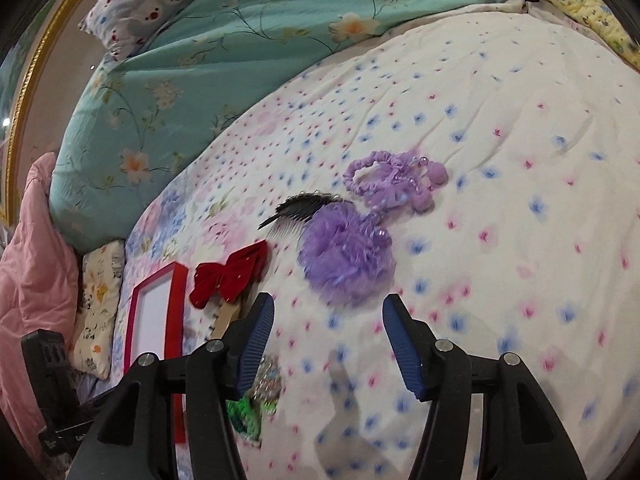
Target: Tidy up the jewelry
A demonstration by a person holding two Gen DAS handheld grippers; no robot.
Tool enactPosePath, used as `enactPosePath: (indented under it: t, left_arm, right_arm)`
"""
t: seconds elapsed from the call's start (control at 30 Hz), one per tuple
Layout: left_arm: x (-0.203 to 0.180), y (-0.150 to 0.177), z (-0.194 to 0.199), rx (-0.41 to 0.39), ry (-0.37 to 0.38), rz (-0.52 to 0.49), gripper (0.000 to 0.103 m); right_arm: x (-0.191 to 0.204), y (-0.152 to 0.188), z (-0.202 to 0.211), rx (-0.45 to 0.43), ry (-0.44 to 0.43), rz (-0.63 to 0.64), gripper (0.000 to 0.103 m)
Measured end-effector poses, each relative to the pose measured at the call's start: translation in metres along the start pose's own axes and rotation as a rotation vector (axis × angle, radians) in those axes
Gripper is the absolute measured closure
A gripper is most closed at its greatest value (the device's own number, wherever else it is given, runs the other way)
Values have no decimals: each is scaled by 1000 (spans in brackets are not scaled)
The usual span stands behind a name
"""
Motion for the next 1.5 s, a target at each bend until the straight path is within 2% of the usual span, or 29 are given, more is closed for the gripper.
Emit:
enactPosePath:
  t: [0.2, 0.37, 0.43, 0.47, 0.5, 0.57, 0.63, 0.7, 0.8, 1.03, 1.3, 1.4, 1.5]
  left_arm:
    - [-17, -16, -39, 56, -19, -48, 21]
    - [-19, -23, -59, 56, -52, -72, 21]
    - [-17, -25, -63, 56, -44, -58, 30]
    - [-16, -25, -65, 66, -32, -51, 43]
    - [-15, -24, -69, 81, -18, -46, 50]
    - [-15, -23, -69, 80, -11, -45, 50]
    - [-16, -23, -68, 72, -15, -50, 51]
    - [-15, -22, -65, 64, -7, -44, 51]
    - [-13, -20, -56, 50, 9, -35, 51]
    - [-12, -9, -25, 8, 53, -30, 54]
    - [-7, 8, 11, -28, 97, -7, 61]
    - [-6, 18, 20, -33, 92, -28, 61]
    - [-2, 28, 25, -29, 85, -29, 61]
  right_arm:
    - [-8, -12, -22, 18, 12, -28, 44]
    - [-10, -16, -37, 31, 14, -32, 44]
    - [-11, -17, -40, 31, 22, -22, 44]
    - [-12, -16, -42, 29, 32, -17, 44]
    - [-14, -16, -43, 29, 42, -15, 45]
    - [-17, -15, -46, 32, 53, -20, 49]
    - [-20, -15, -47, 31, 67, -21, 56]
    - [-22, -16, -47, 29, 80, -14, 81]
    - [-19, -15, -41, 19, 76, 2, 90]
    - [3, -9, -8, -26, 33, 43, 92]
    - [33, 7, 32, -59, -68, 97, 92]
    - [46, 16, 36, -40, -107, 109, 92]
    - [58, 25, 34, -25, -105, 141, 92]
Point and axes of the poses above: each gripper's, at about its wrist camera, not at the fingertips, and z roughly against the way its jaws point, x to its left, y to its underside, the point moved 7 cm from there along -z, roughly the way its jaws point, and after that the axes turned 4 degrees about -y, right-handed, at the moved point
